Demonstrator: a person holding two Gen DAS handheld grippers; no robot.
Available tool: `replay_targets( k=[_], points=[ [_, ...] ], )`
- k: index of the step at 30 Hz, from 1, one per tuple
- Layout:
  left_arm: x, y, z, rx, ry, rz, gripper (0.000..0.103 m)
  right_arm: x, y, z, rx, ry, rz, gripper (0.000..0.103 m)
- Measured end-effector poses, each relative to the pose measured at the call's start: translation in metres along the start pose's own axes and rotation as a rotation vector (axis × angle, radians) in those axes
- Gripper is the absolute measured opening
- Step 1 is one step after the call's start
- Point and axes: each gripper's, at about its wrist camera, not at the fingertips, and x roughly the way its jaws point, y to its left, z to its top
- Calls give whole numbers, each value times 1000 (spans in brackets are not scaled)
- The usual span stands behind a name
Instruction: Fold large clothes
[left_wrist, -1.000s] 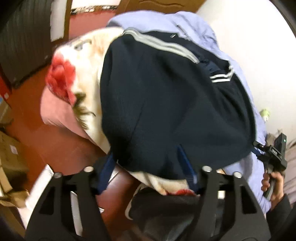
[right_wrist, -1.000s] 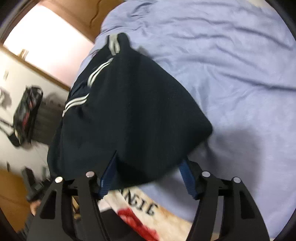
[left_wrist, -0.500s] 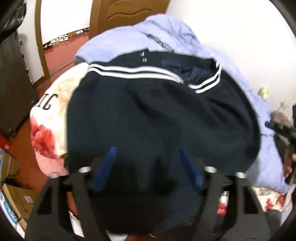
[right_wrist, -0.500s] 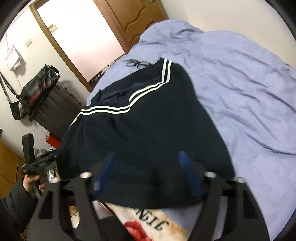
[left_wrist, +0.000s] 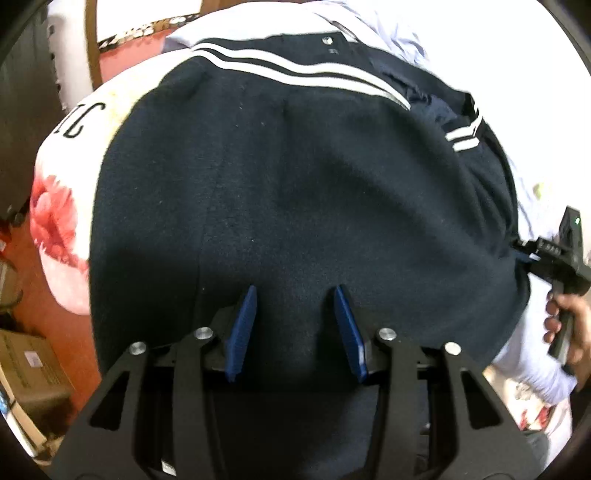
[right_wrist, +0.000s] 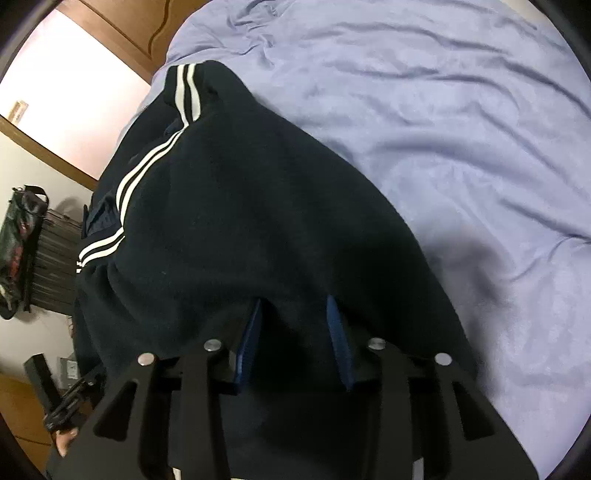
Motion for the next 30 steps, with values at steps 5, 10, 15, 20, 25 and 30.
replay_targets(
  k=[5,10,15,20,25,30],
  points=[
    [-39,-5,-9,-34,-62,12,80,-41,27,-15,-63,-11,52,73],
    [-63,-22,-33,-4,-44,-18,86,-78,43,-44,-100,-34,87,90],
    [-90,-51,-58,6,-98,-3,90,-109,61,-75,-182,-61,78,94],
    [-98,-77,-76,11,-110,33,90,-141,93,-116,-305,-125,70,98],
    [-109,-97,-88,-21,-158,32,90,-156,124,-152,-447,-175,39,98],
    [-132,-122,-102,62,-298,65,90,-154,142,-167,-492,-183,35,98]
  ],
)
